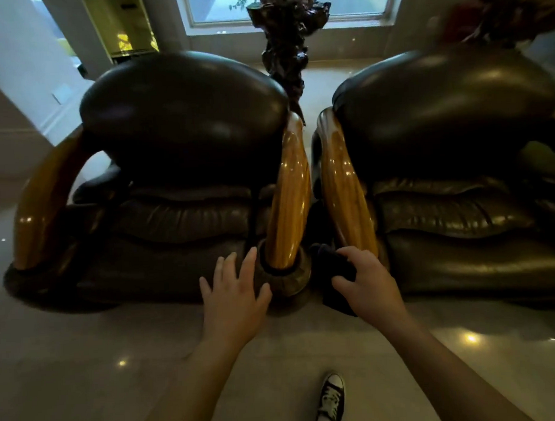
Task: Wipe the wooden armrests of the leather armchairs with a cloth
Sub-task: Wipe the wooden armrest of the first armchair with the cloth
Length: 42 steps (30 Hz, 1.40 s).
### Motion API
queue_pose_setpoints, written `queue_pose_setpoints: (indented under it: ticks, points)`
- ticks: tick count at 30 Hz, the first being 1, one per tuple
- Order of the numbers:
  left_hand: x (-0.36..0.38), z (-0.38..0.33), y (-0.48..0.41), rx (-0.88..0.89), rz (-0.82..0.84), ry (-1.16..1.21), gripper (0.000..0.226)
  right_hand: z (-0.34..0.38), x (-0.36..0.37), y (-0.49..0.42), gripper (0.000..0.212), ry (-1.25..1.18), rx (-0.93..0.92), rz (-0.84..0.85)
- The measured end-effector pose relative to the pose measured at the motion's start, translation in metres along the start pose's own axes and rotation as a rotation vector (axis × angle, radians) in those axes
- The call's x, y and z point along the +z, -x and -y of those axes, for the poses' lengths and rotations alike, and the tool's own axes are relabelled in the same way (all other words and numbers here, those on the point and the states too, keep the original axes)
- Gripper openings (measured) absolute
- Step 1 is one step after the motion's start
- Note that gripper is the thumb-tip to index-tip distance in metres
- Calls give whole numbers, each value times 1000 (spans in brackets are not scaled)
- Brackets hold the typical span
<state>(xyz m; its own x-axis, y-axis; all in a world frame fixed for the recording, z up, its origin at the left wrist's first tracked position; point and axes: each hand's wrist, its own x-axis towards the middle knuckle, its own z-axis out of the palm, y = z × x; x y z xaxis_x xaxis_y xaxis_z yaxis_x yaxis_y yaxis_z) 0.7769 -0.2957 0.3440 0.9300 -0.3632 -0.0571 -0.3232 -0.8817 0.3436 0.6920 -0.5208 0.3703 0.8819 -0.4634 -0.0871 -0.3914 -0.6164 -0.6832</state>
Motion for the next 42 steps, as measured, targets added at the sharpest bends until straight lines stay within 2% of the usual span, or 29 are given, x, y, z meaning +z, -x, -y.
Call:
queue_pose_setpoints:
  ticks: [10, 18, 30, 42]
  points:
    - [29, -65, -93, -3, 48, 9, 70, -54, -40, -98, 48, -8, 22, 28]
    - [51, -73, -166, 1, 74, -21, 70, -78, -51, -154, 46, -41, 62, 14]
    - [123, -54, -321, 104, 182, -28, 73, -101, -14, -265, 37, 12, 199, -36]
    - [255, -42, -419, 85, 89, -57, 68, -218, 60, -387, 41, 89, 239, -114]
